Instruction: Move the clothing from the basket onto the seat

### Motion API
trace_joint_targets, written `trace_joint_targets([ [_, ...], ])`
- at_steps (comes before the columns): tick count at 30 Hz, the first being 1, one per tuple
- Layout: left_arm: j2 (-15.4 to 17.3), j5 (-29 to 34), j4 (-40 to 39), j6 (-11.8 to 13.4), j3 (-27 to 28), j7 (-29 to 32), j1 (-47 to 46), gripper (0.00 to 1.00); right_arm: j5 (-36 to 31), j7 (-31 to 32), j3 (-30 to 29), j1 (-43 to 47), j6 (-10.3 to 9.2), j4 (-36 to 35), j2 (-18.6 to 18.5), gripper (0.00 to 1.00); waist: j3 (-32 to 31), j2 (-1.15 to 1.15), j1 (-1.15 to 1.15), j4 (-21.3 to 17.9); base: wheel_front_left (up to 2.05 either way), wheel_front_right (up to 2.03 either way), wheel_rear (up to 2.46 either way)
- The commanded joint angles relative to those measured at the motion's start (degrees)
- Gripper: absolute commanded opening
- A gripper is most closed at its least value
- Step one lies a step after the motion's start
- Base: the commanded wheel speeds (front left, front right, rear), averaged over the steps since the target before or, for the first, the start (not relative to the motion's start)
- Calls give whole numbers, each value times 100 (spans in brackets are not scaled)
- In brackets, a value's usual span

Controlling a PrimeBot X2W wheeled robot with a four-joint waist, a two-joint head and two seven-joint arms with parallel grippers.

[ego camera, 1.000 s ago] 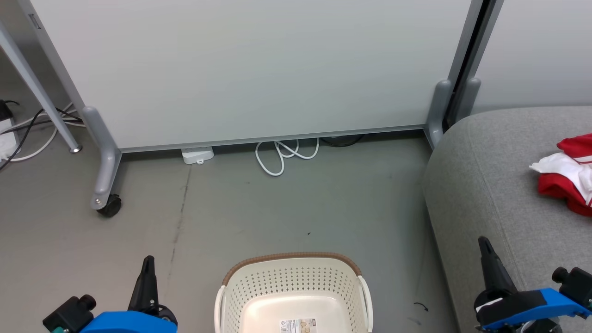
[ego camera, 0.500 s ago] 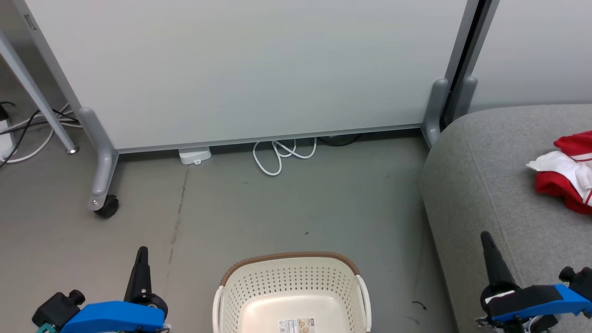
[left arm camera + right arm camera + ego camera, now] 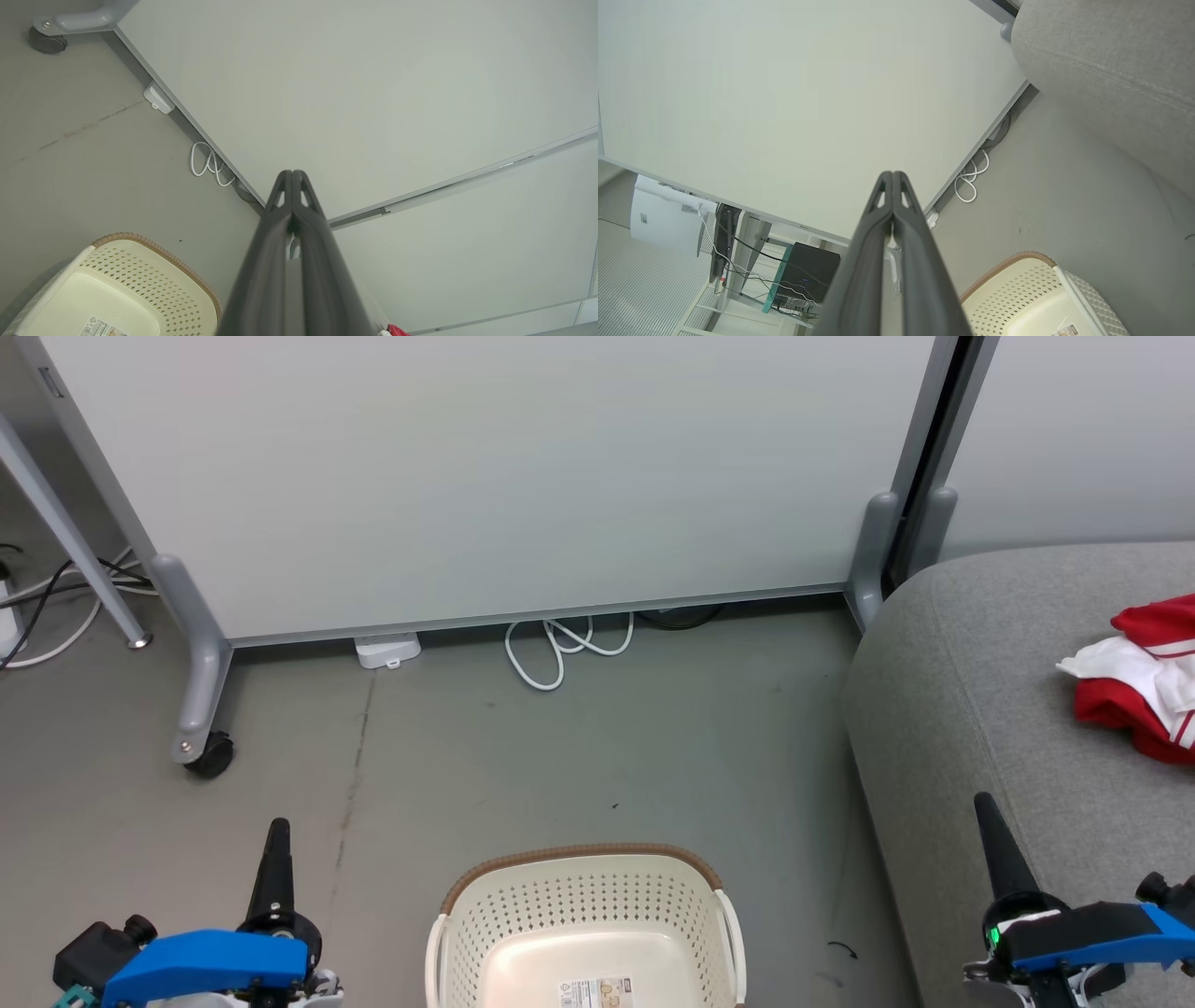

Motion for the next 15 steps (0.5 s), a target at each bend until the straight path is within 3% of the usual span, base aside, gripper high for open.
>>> trace_joint_targets([
  [1,-2,-151,-74,-6,52,48,-139,0,178,46,-18,-143,3,-64,-27,0,1,0,0,-5,0,0,0],
  [15,-36,-860,-124,-8,175,248,-226,0,971,181,-48,-203,3,-59,-29,0,9,0,0,-48,0,0,0],
])
